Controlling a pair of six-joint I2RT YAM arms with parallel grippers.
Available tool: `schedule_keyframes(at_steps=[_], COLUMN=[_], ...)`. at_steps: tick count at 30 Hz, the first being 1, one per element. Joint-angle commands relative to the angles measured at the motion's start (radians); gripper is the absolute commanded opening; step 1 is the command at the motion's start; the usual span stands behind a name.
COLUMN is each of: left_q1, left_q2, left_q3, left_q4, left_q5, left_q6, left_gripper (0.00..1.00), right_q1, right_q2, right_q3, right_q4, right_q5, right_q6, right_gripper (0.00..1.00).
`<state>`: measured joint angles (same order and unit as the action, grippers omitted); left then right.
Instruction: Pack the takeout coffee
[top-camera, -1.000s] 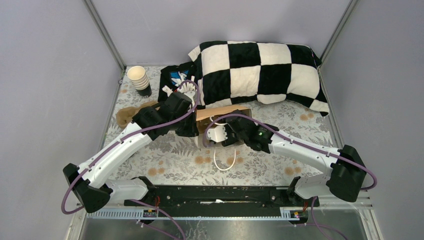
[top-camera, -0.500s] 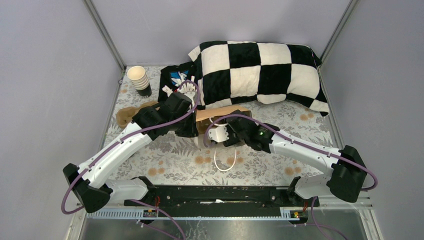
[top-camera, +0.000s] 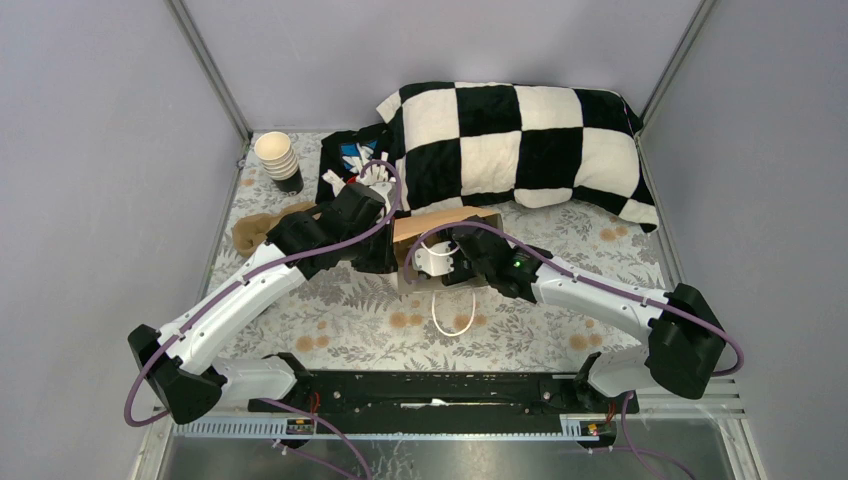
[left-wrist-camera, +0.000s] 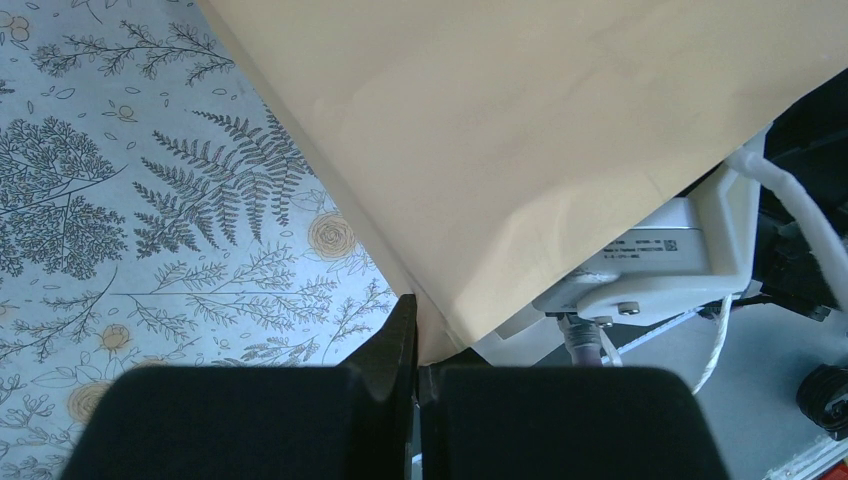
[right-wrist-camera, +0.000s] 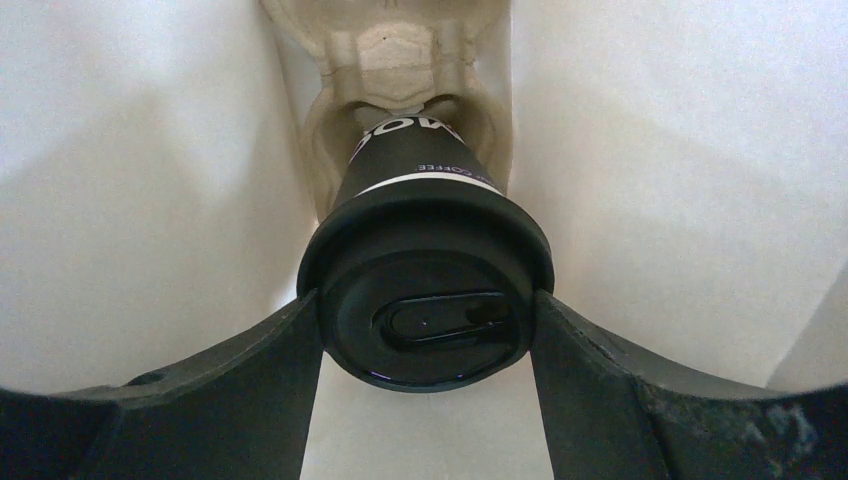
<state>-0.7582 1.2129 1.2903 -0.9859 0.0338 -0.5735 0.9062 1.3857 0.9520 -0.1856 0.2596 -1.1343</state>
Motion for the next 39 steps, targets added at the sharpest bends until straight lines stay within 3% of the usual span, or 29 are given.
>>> schedule_keyframes(at_steps=[1,8,21,39], left_q1=[-0.003,-0.003,-0.003,-0.002], left_q2=[0.005,0.007,0.047,0.079], left_q3=[0.046,0.051,0.144,0.236], left_q4=[-0.021,-0.023,-0.053,-0.183], left_q5=[0.026,0.020,0.063,0.264], left_q6=[0.005,0.002,0.013,-0.034], left_gripper=[0.00,0.00,0.00,0.00], right_q1=[-0.020,-0.036,-0.038,0.037], right_q2=[0.015,0.021,0.016,-0.008], right_q3=[0.001,0.002,0.026,0.211], right_q4=[0.116,0.135,-0.018,-0.430], right_q5=[-0.037,-0.091,-0.131,-0.190], right_q6=[0.025,0.062,0.119,0.308], right_gripper=[0.28,0.27,0.27,0.28])
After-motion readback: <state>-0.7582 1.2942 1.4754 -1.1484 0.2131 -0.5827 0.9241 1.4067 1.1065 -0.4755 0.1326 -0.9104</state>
